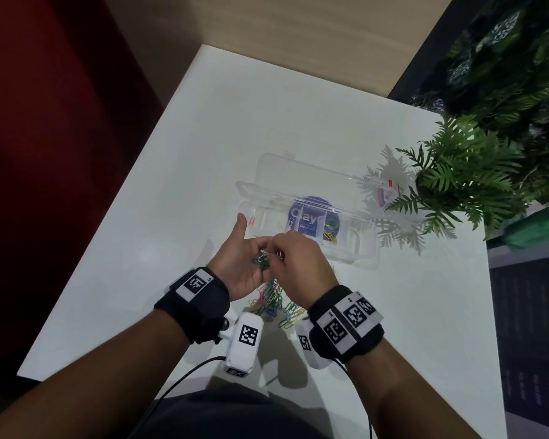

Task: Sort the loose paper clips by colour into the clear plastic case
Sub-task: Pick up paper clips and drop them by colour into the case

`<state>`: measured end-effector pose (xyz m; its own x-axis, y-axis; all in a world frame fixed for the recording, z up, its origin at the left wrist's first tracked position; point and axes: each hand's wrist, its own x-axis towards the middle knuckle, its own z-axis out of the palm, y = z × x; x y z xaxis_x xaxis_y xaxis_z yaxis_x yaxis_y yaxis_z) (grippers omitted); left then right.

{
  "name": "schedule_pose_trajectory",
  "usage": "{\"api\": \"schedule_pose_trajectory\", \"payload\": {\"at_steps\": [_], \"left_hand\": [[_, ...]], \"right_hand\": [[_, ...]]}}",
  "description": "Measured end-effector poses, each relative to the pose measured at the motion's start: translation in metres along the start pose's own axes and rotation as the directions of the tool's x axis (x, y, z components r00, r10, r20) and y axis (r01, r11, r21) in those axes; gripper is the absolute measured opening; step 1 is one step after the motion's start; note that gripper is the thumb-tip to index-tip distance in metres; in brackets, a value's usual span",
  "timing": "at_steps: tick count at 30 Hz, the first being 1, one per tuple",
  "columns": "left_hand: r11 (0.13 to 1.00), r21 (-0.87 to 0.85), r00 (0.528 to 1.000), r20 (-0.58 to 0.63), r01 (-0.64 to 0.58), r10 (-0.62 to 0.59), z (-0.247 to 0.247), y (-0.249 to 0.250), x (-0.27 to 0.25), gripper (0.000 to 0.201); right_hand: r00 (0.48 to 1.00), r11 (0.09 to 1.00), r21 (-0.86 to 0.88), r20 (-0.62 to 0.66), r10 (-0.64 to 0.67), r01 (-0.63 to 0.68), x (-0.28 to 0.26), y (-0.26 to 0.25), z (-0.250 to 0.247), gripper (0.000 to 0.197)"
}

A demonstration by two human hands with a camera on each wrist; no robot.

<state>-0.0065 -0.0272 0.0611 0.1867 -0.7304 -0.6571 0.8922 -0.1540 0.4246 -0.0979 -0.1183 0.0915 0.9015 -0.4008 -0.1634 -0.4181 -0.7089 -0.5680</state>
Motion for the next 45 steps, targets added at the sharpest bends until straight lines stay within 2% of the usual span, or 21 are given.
{"api": "schedule_pose_trajectory", "payload": {"at_steps": [2, 5, 9, 13, 15, 18, 21, 24, 30, 33, 35, 37, 40, 43, 45], "left_hand": [[1.0, -0.025, 1.0, -0.002, -0.001, 0.001, -0.003, 0.0, 0.001, 0.091], [0.999, -0.041, 0.999, -0.052, -0.004, 0.002, -0.012, 0.0, 0.004, 0.093], [0.996, -0.084, 0.994, -0.112, -0.004, -0.005, -0.02, 0.004, 0.005, 0.088], [0.999, -0.045, 0.993, -0.121, -0.015, 0.01, -0.017, 0.013, 0.006, 0.079], [1.0, 0.004, 0.989, -0.147, -0.017, 0.017, -0.015, 0.016, 0.009, 0.071], [1.0, 0.027, 0.983, -0.181, -0.005, 0.009, -0.019, 0.016, 0.011, 0.059], [1.0, -0.008, 0.98, -0.2, -0.002, 0.0, -0.024, 0.012, 0.01, 0.054], [1.0, -0.019, 0.98, -0.201, -0.005, 0.001, -0.026, 0.009, 0.009, 0.052], [0.999, -0.028, 0.983, -0.184, -0.028, 0.022, -0.021, 0.009, 0.013, 0.049], [0.999, -0.004, 0.983, -0.177, -0.049, 0.047, -0.023, 0.01, 0.016, 0.046], [0.998, 0.011, 0.982, -0.181, -0.061, 0.062, -0.024, 0.01, 0.018, 0.041], [0.996, 0.047, 0.976, -0.201, -0.076, 0.084, -0.024, 0.012, 0.022, 0.035], [0.98, 0.166, 0.957, -0.248, -0.113, 0.152, -0.023, 0.015, 0.028, 0.026], [0.948, 0.281, 0.928, -0.289, -0.151, 0.234, -0.025, 0.02, 0.034, 0.022], [0.922, 0.347, 0.916, -0.288, -0.171, 0.278, -0.028, 0.023, 0.039, 0.021]], "right_hand": [[0.998, 0.995, 0.1, -0.05, 0.029, -0.024, 0.003, 0.002, -0.004, 0.011], [0.981, 0.952, 0.268, -0.084, 0.174, -0.146, 0.018, 0.009, -0.012, 0.011], [0.948, 0.922, 0.271, -0.081, 0.309, -0.277, 0.048, 0.025, -0.018, 0.012], [0.958, 0.882, 0.378, 0.063, 0.28, -0.283, 0.059, 0.026, -0.016, 0.008], [0.955, 0.853, 0.43, 0.096, 0.282, -0.295, 0.057, 0.028, -0.012, 0.009], [0.938, 0.797, 0.511, 0.06, 0.34, -0.322, 0.052, 0.036, -0.011, 0.018], [0.889, 0.691, 0.627, 0.004, 0.459, -0.36, 0.044, 0.055, -0.019, 0.012], [0.858, 0.663, 0.653, -0.04, 0.512, -0.366, 0.04, 0.071, -0.029, 0.008], [0.884, 0.755, 0.537, -0.037, 0.466, -0.376, 0.052, 0.064, -0.022, 0.011], [0.911, 0.862, 0.328, -0.013, 0.413, -0.386, 0.071, 0.06, -0.017, 0.008], [0.917, 0.901, 0.173, 0.045, 0.397, -0.398, 0.085, 0.057, -0.015, 0.011], [0.921, 0.919, 0.096, 0.113, 0.372, -0.382, 0.097, 0.056, -0.012, 0.012], [0.912, 0.931, -0.014, 0.194, 0.361, -0.365, 0.109, 0.056, -0.011, 0.025], [0.91, 0.935, -0.085, 0.212, 0.355, -0.345, 0.112, 0.059, -0.017, 0.029], [0.921, 0.944, -0.162, 0.227, 0.318, -0.286, 0.11, 0.062, -0.02, 0.031]]}}
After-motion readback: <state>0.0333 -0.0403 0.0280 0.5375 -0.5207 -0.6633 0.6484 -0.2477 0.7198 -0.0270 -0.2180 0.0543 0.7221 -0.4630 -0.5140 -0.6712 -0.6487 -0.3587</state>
